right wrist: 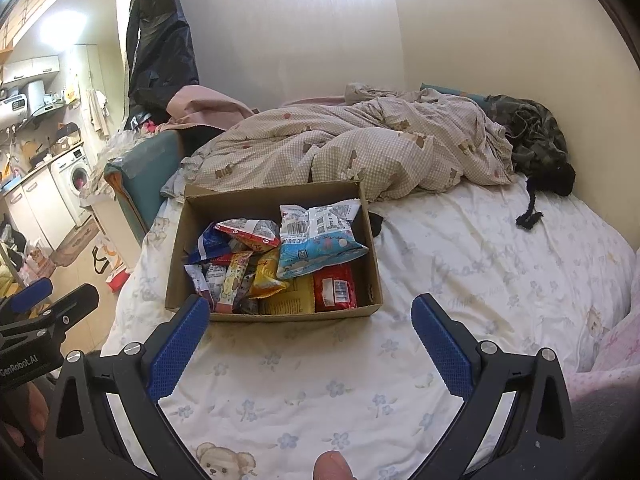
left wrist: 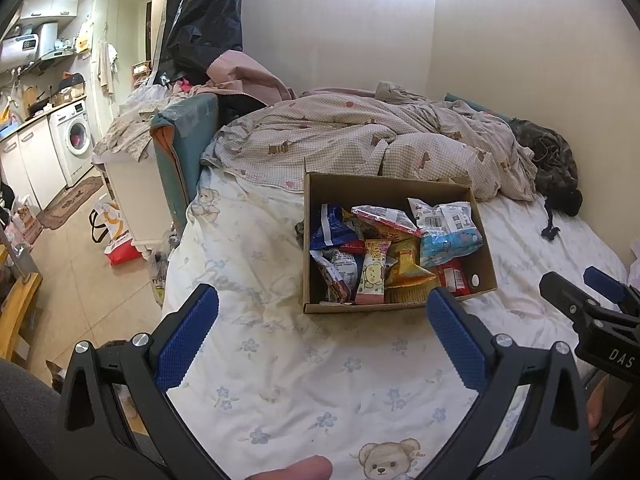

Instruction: Organize snacks

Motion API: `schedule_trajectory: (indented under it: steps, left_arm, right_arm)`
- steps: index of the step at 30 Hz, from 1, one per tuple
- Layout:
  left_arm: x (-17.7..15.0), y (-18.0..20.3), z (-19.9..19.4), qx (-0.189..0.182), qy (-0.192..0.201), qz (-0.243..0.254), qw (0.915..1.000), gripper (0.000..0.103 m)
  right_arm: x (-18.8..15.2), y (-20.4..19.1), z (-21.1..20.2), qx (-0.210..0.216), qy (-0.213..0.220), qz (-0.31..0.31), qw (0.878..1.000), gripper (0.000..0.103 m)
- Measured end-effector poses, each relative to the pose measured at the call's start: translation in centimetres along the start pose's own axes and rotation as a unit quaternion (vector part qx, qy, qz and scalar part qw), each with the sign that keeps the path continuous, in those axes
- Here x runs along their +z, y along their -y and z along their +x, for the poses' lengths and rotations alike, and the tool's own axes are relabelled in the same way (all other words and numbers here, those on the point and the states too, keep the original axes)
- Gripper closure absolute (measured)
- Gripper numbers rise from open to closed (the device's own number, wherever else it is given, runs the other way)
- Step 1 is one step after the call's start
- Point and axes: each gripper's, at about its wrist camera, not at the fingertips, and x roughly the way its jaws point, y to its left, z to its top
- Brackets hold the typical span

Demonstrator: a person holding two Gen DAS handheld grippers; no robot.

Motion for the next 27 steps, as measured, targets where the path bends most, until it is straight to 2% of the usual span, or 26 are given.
schedule_trajectory:
  steps: [27]
  left_arm:
    - [-0.1, 0.11, -0.03, 0.001, -0.001, -0.003, 1.0, 0.0]
  right_arm:
    - [-0.01, 0.0, -0.07, 0.0, 0.001, 0.001, 1.0, 0.0]
